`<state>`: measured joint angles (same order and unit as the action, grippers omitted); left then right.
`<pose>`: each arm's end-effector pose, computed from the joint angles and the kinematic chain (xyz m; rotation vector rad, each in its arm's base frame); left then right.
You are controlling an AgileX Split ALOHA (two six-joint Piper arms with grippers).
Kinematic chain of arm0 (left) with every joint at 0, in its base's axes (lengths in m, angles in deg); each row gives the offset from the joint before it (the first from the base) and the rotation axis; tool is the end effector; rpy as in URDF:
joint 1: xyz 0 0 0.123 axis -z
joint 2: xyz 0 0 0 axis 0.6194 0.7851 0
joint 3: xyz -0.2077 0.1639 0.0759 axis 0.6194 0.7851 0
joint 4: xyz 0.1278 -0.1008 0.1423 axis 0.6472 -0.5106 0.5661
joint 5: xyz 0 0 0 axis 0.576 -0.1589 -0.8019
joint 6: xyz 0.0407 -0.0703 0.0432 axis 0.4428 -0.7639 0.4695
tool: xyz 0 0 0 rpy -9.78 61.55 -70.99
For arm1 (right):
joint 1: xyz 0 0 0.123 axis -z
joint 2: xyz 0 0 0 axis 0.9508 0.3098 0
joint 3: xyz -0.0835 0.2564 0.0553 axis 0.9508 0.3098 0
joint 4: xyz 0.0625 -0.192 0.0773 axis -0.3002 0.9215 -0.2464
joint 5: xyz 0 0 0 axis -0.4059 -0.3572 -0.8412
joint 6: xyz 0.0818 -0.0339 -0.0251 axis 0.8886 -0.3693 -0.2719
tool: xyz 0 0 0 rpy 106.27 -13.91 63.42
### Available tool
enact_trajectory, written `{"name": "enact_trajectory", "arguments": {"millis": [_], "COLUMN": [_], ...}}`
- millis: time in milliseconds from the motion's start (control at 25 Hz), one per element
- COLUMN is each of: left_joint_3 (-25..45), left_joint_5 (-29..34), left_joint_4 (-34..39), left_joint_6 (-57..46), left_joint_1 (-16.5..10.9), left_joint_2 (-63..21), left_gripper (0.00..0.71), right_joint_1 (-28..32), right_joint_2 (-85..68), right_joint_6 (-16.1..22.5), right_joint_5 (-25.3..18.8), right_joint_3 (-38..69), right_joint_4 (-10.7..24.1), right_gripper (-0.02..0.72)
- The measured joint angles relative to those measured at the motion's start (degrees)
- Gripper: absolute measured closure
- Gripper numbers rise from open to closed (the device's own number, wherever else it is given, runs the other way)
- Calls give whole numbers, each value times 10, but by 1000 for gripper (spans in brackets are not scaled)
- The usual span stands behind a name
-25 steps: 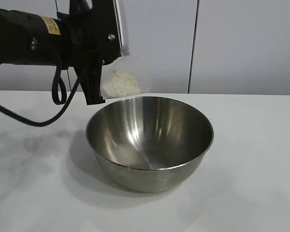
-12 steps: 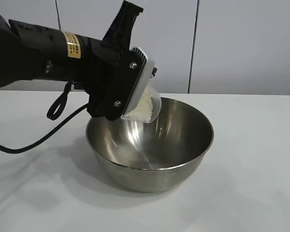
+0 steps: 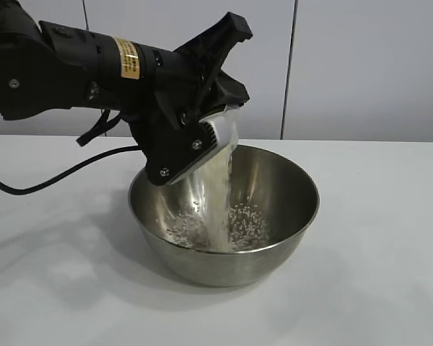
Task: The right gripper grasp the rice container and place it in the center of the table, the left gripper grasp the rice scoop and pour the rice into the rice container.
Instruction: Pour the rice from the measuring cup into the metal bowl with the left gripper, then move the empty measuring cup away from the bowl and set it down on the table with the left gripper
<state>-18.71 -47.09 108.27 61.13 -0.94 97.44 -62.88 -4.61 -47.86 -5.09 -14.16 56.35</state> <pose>0.2764 -0.2388 0.2127 2.0470 -0.3052 1.0520 -0.0257 0.0096 0.2495 0.0821 2.0803 -0.0612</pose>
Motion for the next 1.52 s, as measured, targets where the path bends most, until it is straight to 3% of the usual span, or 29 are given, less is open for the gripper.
{"name": "enact_trajectory", "arguments": {"millis": [360,680,920,1040,1200,1520], "left_joint_3": [0,0,0,0,0,8], "left_joint_5": [19,16,30,33,-4,-138], "left_joint_4": [79,88,99,93,91,91], "left_joint_6": [7,-55,-5,-28,-161,-616], "left_joint_1": [1,5,12,12,12,12], "left_joint_2": [0,0,0,0,0,0], "left_gripper": [704,704,704,704,704,704], "right_joint_1": [0,0,0,0,0,0], "right_joint_2": [0,0,0,0,0,0], "right_joint_6": [0,0,0,0,0,0], "right_joint_5": [0,0,0,0,0,0], "right_joint_3": [0,0,0,0,0,0], "right_joint_4": [0,0,0,0,0,0], "right_gripper": [136,136,136,136,136,136]}}
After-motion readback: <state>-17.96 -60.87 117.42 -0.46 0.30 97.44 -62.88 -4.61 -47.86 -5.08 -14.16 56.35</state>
